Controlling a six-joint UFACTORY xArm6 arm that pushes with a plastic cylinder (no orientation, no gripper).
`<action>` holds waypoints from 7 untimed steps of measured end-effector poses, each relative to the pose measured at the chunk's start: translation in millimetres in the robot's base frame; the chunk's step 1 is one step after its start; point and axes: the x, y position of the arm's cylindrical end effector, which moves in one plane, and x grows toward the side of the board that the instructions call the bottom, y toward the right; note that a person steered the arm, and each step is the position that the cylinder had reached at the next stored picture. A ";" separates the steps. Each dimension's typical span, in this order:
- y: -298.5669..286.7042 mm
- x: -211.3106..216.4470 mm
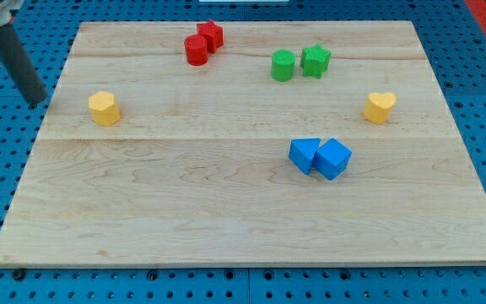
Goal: Move the hexagon to the center
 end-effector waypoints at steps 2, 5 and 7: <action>50.7 10.7; 225.5 20.1; 252.4 19.9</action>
